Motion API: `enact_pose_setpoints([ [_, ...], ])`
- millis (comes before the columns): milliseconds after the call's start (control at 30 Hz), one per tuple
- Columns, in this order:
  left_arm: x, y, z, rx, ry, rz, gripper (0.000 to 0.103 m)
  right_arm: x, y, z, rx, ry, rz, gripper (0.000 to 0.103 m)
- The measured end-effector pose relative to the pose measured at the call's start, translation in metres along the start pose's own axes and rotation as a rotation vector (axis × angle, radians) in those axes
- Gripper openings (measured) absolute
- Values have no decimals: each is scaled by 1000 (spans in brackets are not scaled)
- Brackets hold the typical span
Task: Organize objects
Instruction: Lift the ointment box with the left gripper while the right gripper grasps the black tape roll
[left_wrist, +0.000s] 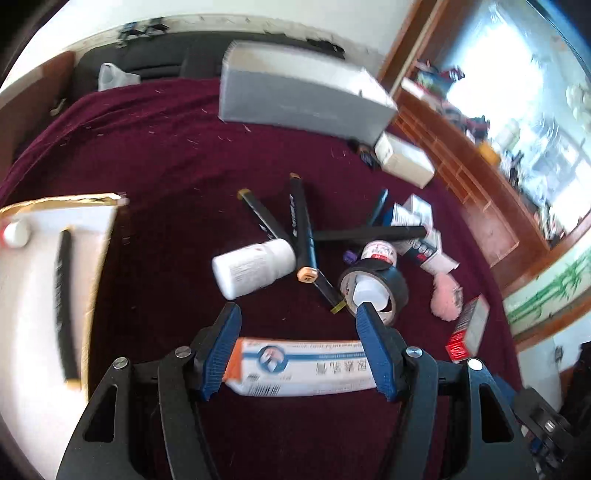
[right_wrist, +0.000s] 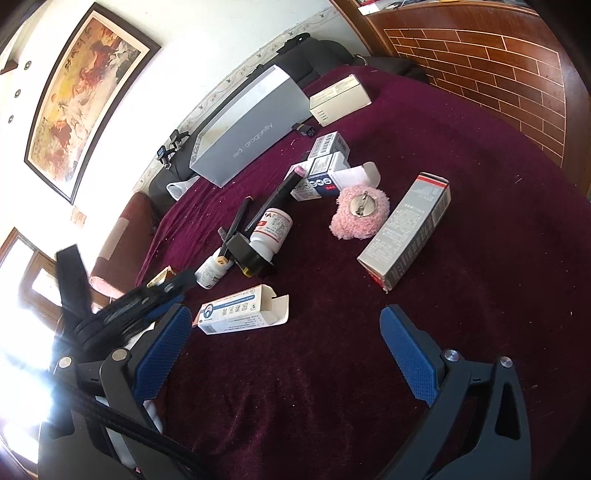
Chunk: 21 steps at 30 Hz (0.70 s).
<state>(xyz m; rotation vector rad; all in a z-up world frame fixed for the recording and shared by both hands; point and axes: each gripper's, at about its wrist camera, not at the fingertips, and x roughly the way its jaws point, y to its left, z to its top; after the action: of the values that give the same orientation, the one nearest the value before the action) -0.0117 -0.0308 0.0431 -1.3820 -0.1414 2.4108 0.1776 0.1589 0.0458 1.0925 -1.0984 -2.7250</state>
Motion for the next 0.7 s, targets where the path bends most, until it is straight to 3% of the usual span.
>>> enact_pose_setpoints([
  [200,33,-20,-19,143,160,-32,58,-8,4,3,-15,-25,-3,103],
  [233,29,-20,-22,168,150,-34,59,-9,4,4,-17,-26,-4,103],
  [400,16,-32,-48,256,271,-173,59,-5,-2,3,0,-16,-4,103],
  [567,10,-56,-70,402,223,-66,59,-3,-10,2,24,-10,-15,103],
  [700,15,-68,-77,424,151,49,59,-9,-9,2,12,-15,-31,103],
])
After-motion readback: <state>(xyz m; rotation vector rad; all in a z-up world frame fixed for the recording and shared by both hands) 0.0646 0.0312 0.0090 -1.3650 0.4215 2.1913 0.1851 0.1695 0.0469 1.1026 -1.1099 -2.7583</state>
